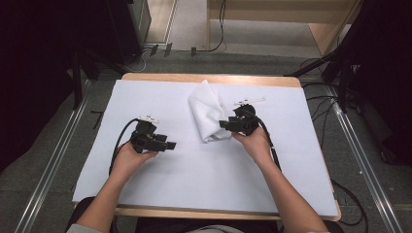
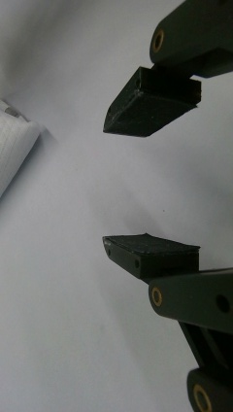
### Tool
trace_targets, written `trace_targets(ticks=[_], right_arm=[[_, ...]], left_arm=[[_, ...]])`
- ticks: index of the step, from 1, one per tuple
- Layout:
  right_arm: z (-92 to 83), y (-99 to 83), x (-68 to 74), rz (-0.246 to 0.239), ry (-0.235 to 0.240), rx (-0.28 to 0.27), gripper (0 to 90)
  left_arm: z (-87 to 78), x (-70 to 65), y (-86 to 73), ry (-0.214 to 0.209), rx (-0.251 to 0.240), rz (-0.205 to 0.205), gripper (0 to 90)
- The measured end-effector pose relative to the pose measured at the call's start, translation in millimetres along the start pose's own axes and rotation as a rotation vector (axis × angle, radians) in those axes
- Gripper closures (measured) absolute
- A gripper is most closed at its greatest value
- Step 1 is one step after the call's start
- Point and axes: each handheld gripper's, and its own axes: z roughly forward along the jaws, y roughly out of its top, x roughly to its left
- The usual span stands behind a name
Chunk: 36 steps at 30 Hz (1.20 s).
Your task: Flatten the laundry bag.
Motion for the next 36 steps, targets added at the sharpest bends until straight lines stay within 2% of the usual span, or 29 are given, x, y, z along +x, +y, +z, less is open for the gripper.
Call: trace_targets(ticks=[1, 2, 3, 4, 7, 13, 17, 18, 22, 23, 32, 36], right_arm=[[2.0, 0.0, -2.1, 0.01, 0.007, 0.005, 61.1], [3.9, -0.1, -4.0, 0.023, 0.027, 0.013, 69.1], [5.0, -0.1, -5.1, 0.02, 0.03, 0.021, 74.8], [7.9, -0.5, -4.6, 0.007, 0.024, 0.029, 84.2], [10.1, -0.5, -2.4, -0.015, 0.013, 0.037, 87.5], [5.4, 4.3, 7.3, -0.063, 0.009, 0.001, 88.2], [1.0, 9.7, 16.2, -0.085, 0.034, -0.03, 88.2], [0.8, 11.6, 22.0, -0.099, 0.042, -0.039, 88.2], [2.3, 13.6, 31.3, -0.121, 0.054, -0.036, 88.0], [4.6, 16.0, 36.3, -0.14, 0.059, -0.03, 88.0], [14.3, 29.8, 55.9, -0.165, 0.091, -0.023, 87.5], [21.4, 35.4, 71.1, -0.185, 0.121, -0.024, 87.3]], left_arm=[[-0.8, 0.4, -0.6, 0.0, 0.0, -0.003, 41.8], [-1.4, 0.6, -1.1, 0.003, 0.001, -0.005, 41.8], [-2.1, 1.2, -1.8, 0.006, 0.0, -0.005, 41.8], [-3.4, 1.9, -3.1, 0.008, 0.001, -0.011, 41.8], [-4.5, 2.9, -4.8, 0.014, -0.002, -0.016, 41.8], [-8.3, 5.0, -8.2, 0.023, -0.003, -0.024, 41.9], [-10.0, 6.3, -9.9, 0.025, -0.004, -0.031, 41.9], [-10.3, 6.4, -10.2, 0.026, -0.004, -0.033, 42.0], [-11.8, 7.5, -11.1, 0.03, -0.009, -0.039, 42.0], [-12.3, 7.6, -11.2, 0.029, -0.012, -0.044, 41.9], [-15.6, 9.9, -11.3, 0.03, -0.026, -0.053, 42.0], [-16.5, 11.0, -11.6, 0.029, -0.028, -0.055, 42.0]])
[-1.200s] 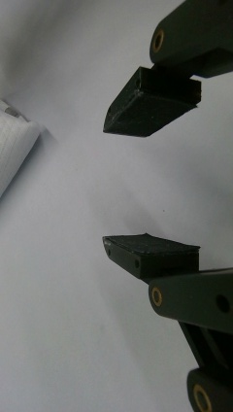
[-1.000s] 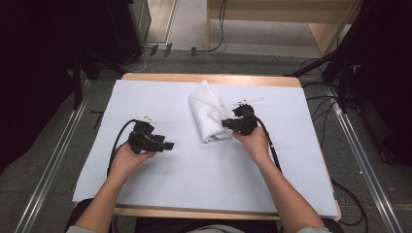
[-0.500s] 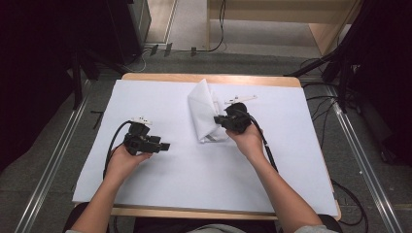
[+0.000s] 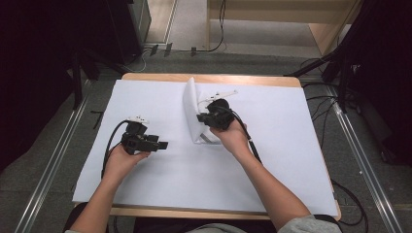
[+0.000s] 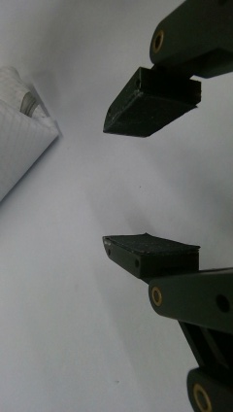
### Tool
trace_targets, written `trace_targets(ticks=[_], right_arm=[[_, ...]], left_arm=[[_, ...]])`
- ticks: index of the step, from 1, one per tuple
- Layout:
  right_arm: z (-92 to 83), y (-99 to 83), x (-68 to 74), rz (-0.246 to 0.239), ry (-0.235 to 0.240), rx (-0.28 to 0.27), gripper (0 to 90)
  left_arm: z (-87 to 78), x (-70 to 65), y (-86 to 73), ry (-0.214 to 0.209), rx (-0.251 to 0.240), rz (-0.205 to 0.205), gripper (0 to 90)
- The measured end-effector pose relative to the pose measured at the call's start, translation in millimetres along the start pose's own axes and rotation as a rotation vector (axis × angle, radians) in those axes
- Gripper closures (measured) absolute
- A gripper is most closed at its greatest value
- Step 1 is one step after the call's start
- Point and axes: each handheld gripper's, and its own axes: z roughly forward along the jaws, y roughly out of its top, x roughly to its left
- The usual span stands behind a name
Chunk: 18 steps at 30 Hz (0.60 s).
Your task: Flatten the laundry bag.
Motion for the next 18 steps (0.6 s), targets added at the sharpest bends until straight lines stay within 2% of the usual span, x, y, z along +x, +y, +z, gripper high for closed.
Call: trace_targets(ticks=[2, 4, 6, 12, 18], right_arm=[[11.6, 3.0, 8.8, -0.003, 0.021, 0.007, 86.8], [15.8, 3.0, 11.0, -0.005, 0.031, -0.001, 86.7], [23.8, 2.5, 14.6, 0.004, 0.046, 0.007, 86.7], [45.9, -2.4, 25.9, -0.009, 0.082, 0.039, 85.9], [56.7, -5.9, 31.4, -0.008, 0.098, 0.05, 81.2]], left_arm=[[-1.6, 0.6, -0.1, 0.006, -0.004, -0.002, 42.0], [-2.3, 1.3, -0.2, 0.003, -0.003, -0.003, 42.0], [-2.9, 2.6, -0.5, 0.004, -0.009, -0.007, 42.0], [-5.4, 7.0, -0.9, 0.013, -0.016, -0.019, 42.0], [-7.6, 11.0, -1.2, 0.018, -0.021, -0.034, 42.0]])
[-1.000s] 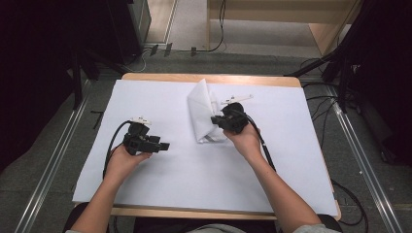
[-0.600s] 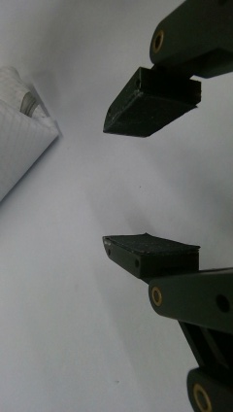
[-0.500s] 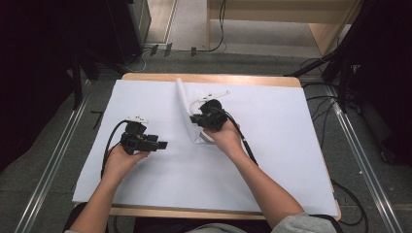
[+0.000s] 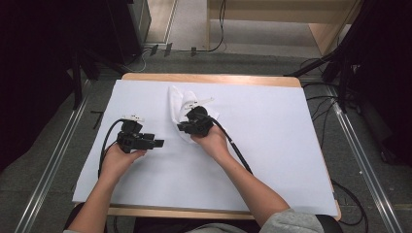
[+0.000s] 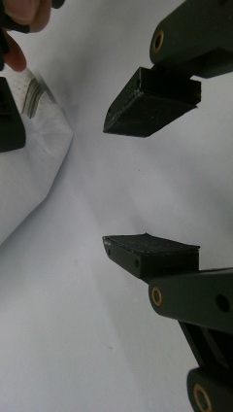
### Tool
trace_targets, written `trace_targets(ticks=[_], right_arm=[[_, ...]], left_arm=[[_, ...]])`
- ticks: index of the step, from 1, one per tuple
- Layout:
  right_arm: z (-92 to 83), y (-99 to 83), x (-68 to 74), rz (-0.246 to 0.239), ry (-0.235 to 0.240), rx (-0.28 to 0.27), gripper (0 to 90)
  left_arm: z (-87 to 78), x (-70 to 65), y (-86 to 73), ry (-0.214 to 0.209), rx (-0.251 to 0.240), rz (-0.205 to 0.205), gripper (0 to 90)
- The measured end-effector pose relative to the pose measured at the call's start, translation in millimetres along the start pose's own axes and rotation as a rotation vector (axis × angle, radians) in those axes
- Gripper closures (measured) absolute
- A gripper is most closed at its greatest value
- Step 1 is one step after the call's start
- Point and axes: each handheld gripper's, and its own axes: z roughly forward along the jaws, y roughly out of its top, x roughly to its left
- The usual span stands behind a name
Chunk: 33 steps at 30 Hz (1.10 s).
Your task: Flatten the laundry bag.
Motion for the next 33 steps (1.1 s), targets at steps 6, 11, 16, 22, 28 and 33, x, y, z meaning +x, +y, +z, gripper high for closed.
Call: trace_targets(ticks=[6, 11, 16, 22, 28, 33], right_arm=[[-1.0, 1.1, 3.8, -0.009, -0.001, -0.018, 65.6], [-13.1, 5.1, 5.2, -0.03, -0.003, -0.027, 61.3], [-27.5, 7.2, 3.6, -0.03, 0.005, -0.008, 61.4], [-42.6, 1.8, -0.7, -0.039, -0.009, 0.043, 61.4], [-55.7, -4.5, -5.4, -0.037, -0.01, 0.05, 62.7], [-69.8, -13.8, -13.6, -0.035, -0.029, 0.052, 63.8]], left_arm=[[-3.5, 5.7, -0.4, 0.006, -0.003, -0.011, 42.0], [-7.0, 10.3, -0.4, 0.008, -0.013, -0.031, 42.0], [-9.5, 12.6, 0.5, 0.015, -0.013, -0.032, 42.0], [-13.2, 10.2, 10.3, 0.008, -0.018, -0.028, 42.1], [-12.4, -0.2, 28.4, -0.006, -0.027, 0.012, 42.1], [-9.1, -1.3, 44.6, -0.014, -0.025, 0.027, 41.8]])
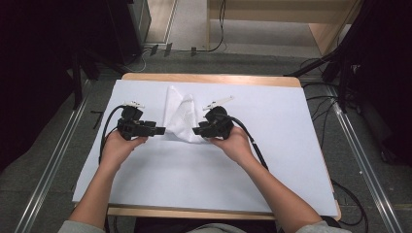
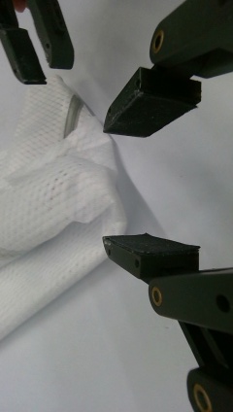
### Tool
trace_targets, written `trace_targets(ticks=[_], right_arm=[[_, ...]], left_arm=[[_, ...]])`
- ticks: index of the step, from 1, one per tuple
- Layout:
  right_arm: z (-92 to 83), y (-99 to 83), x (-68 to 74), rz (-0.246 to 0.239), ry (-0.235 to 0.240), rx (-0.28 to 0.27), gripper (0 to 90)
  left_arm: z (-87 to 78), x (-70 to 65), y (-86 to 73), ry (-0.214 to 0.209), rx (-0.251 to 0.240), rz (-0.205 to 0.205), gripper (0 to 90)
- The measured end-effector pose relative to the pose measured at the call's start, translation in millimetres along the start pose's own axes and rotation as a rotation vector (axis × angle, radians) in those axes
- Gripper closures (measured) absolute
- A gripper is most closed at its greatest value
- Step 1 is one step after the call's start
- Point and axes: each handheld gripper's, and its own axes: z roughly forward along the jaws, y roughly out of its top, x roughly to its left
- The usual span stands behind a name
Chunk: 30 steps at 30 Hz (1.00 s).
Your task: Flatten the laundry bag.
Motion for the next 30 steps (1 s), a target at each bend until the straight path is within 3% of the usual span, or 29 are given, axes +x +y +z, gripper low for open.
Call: trace_targets(ticks=[8, 12, 18, 24, 30], right_arm=[[-25.5, -25.6, -13.7, 0.029, -0.025, 0.011, 63.8], [-37.1, -35.8, -19.8, 0.069, -0.026, -0.028, 63.9], [-44.6, -45.1, -22.3, 0.075, -0.031, -0.05, 63.8], [-56.3, -56.3, -21.4, 0.067, -0.043, -0.053, 62.3], [-68.5, -70.3, -23.3, 0.085, -0.049, -0.067, 61.4]], left_arm=[[20.3, 5.4, 25.0, -0.008, 0.016, 0.008, 40.7], [31.1, 6.5, 34.7, -0.013, 0.039, 0.005, 40.6], [48.2, 8.9, 51.1, -0.012, 0.037, 0.021, 37.4], [66.0, 16.8, 57.8, -0.007, 0.064, 0.008, 37.2], [80.5, 21.0, 62.3, -0.012, 0.047, 0.003, 37.3]])
